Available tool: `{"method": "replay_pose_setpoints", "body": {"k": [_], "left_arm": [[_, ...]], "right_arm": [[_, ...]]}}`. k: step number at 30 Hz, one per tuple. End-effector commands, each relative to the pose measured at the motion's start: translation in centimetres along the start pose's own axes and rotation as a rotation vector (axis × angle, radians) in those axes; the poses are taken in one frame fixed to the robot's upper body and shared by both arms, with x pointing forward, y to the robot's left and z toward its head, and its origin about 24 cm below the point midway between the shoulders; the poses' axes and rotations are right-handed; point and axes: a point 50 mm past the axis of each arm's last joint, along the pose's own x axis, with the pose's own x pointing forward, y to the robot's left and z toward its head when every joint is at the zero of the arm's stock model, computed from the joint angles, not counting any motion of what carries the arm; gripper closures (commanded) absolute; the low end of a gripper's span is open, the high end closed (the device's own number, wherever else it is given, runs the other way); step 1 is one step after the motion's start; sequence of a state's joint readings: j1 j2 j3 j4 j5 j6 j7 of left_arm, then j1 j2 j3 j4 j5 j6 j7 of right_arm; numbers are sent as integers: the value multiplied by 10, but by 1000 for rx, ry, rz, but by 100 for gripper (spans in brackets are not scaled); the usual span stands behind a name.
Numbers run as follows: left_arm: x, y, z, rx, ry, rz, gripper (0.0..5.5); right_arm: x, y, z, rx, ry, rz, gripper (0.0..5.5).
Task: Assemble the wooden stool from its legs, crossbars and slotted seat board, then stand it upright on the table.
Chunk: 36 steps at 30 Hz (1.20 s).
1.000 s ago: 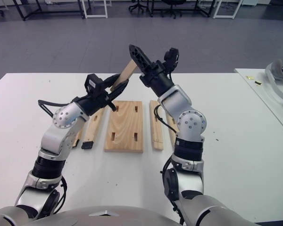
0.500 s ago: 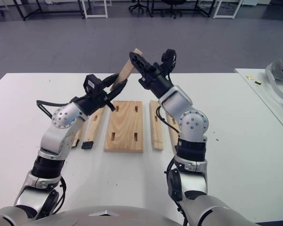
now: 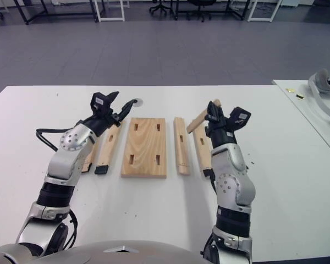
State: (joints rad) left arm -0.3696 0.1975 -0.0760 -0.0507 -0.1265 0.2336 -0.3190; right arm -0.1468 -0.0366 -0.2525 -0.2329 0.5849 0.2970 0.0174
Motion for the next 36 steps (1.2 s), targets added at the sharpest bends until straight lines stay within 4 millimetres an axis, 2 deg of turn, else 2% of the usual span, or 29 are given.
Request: {"method": "replay_pose_setpoints", "body": {"k": [1,16,24,27,36], "left_arm": [[3,4,0,-10,3,22,253],[5,2,-3,-6,12,6,253],[4,0,-4,-7,16,4,253],[4,-1,-4,-6,18,1,253],[4,-1,-5,4,20,7,253]], "right_arm": [[-1,-1,-16,30,12,-10,509],[-5,-9,-53,9,86,-49,509],[-7,-7,-68,-271,146,1,509],[-14,-13,-78,-385,194,-8,509],[-32,-34,-107,-416,344,-32,509]]}}
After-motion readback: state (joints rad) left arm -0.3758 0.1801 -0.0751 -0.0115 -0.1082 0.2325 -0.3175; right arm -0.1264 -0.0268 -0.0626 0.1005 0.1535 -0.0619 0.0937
